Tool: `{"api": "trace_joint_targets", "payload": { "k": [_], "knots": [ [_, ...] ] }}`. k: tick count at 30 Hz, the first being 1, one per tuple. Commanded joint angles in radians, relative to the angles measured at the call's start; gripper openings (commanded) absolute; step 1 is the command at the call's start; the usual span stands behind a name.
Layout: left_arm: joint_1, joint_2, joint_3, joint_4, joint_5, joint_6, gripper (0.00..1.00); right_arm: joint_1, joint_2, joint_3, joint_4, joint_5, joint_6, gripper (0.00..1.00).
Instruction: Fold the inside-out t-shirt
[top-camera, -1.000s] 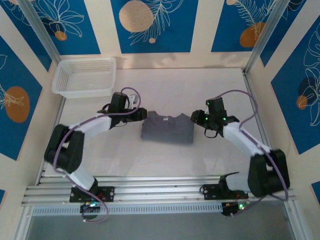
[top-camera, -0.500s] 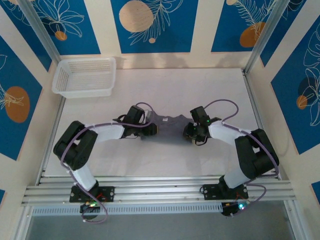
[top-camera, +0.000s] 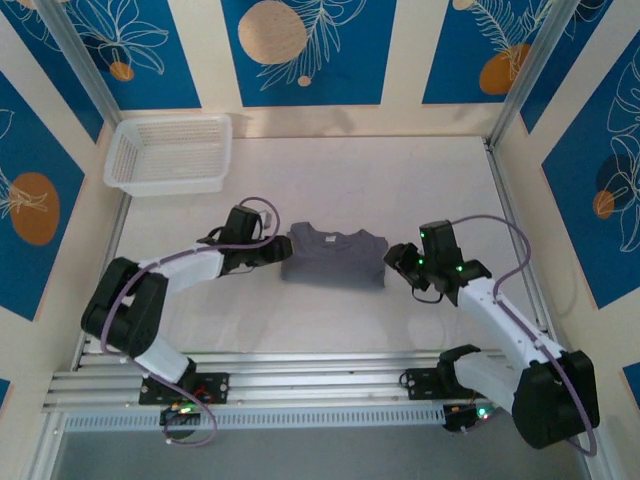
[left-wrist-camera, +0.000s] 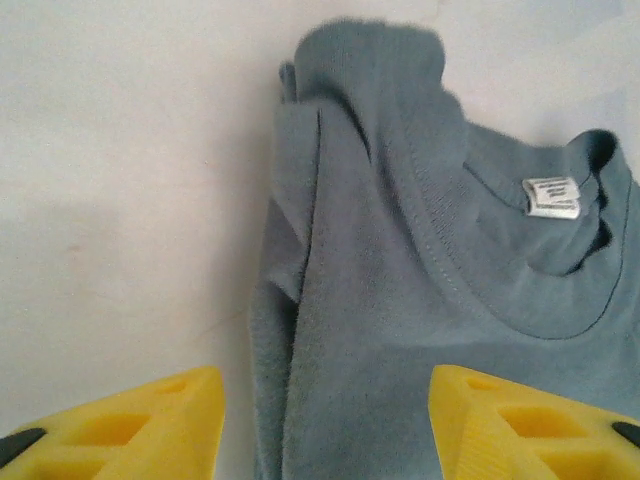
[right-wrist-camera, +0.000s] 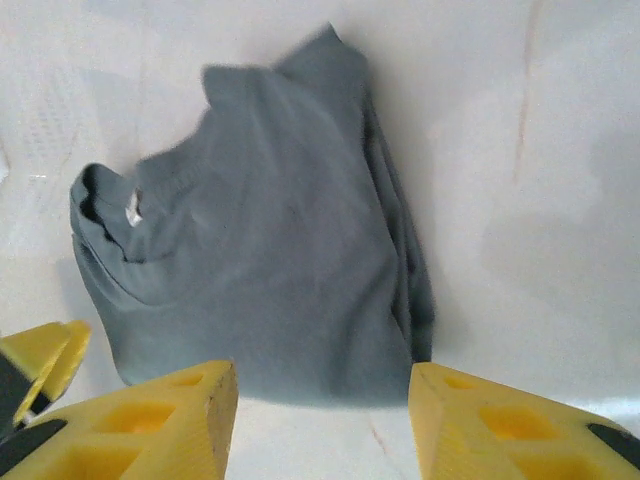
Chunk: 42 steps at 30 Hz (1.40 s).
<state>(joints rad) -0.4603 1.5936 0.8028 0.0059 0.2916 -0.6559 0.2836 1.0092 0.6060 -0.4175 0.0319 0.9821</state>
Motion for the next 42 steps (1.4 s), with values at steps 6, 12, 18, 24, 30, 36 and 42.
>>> {"api": "trace_joint_targets", "payload": {
  "k": [6,12,18,24,30,36,42],
  "knots": [
    [-0.248,0.335,0.283,0.212,0.107,-0.149,0.51,-0.005,-0.137,-0.069,-0.13,-0.018,0.3,0.49],
    [-0.411,0.585,0.609,0.266,0.036,-0.216,0.55,-0.02,-0.219,-0.065,-0.253,0.046,0.392,0.51],
    [-0.424,0.52,0.599,0.245,-0.031,-0.145,0.78,-0.067,-0.296,-0.065,-0.284,0.071,0.402,0.62],
    [-0.352,0.176,0.355,0.219,-0.141,0.027,0.91,-0.262,-0.203,-0.112,-0.113,-0.079,0.333,0.73],
    [-0.342,-0.146,0.189,0.069,-0.26,0.249,0.93,-0.365,0.063,-0.089,0.088,-0.193,0.271,0.6],
    [-0.322,-0.315,0.059,0.009,-0.364,0.24,0.96,-0.395,0.321,-0.01,0.206,-0.194,0.253,0.44],
    [-0.283,-0.345,0.021,0.004,-0.375,0.205,0.96,-0.409,0.53,0.233,0.116,-0.041,0.139,0.3]
  ]
}}
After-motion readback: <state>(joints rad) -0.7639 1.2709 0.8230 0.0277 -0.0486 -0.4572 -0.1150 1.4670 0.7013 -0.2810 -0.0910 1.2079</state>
